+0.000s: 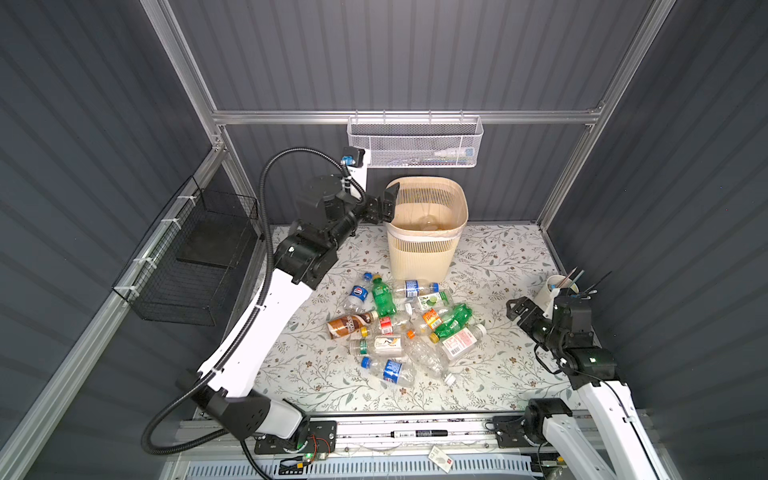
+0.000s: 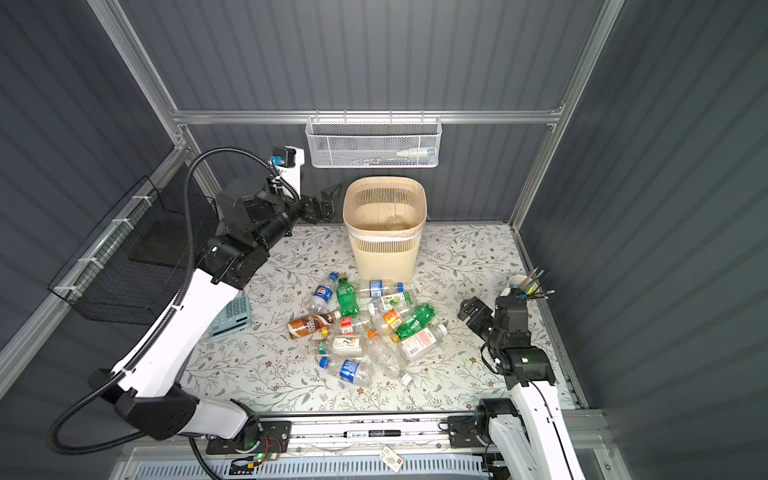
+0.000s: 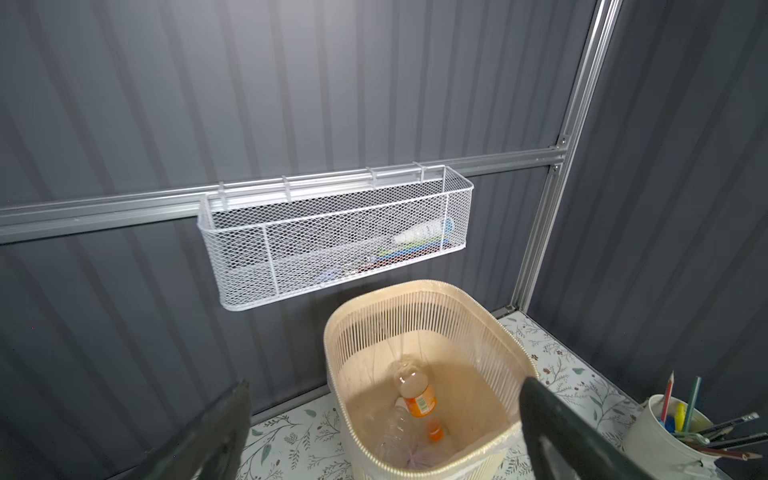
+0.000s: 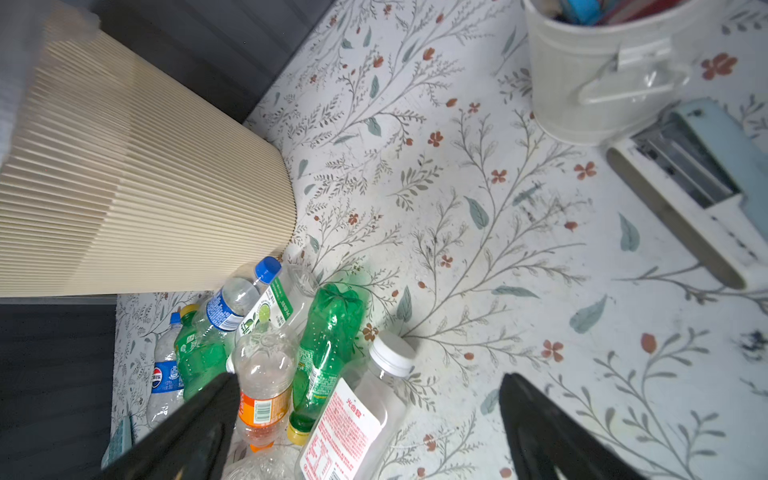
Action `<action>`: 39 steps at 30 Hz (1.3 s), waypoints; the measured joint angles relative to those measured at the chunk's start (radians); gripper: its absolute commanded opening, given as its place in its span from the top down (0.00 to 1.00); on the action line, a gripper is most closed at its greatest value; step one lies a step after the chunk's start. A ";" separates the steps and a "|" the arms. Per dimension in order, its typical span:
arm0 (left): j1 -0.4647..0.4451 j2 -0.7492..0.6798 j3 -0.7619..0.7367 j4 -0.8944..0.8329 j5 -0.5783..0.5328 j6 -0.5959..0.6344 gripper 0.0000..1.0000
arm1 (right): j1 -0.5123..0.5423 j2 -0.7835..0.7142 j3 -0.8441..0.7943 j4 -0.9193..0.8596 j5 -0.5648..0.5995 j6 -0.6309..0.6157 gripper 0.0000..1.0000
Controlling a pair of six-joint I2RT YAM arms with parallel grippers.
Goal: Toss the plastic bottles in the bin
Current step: 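Withdraw the left gripper from the bin while the right gripper approaches the pile, then grasp the clear bottle with white cap and pink label using the right gripper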
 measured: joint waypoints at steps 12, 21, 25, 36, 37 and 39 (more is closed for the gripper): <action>0.000 -0.148 -0.517 -0.059 -0.259 -0.109 0.00 | 0.282 0.072 -0.078 -0.016 0.092 0.283 0.01; 0.031 -0.290 -0.665 -0.138 -0.385 -0.232 0.00 | 0.470 0.298 -0.070 0.012 0.154 0.454 0.01; 0.040 -0.310 -0.712 -0.174 -0.404 -0.256 0.00 | 0.527 0.363 -0.053 0.018 0.175 0.513 0.01; 0.040 -0.327 -0.741 -0.208 -0.419 -0.262 0.00 | 0.569 0.510 0.000 0.054 0.189 0.572 0.01; 0.040 -0.328 -0.745 -0.209 -0.419 -0.262 0.00 | 0.569 0.522 0.002 0.060 0.189 0.573 0.01; 0.040 -0.329 -0.751 -0.211 -0.422 -0.262 0.00 | 0.569 0.542 0.006 0.065 0.189 0.573 0.02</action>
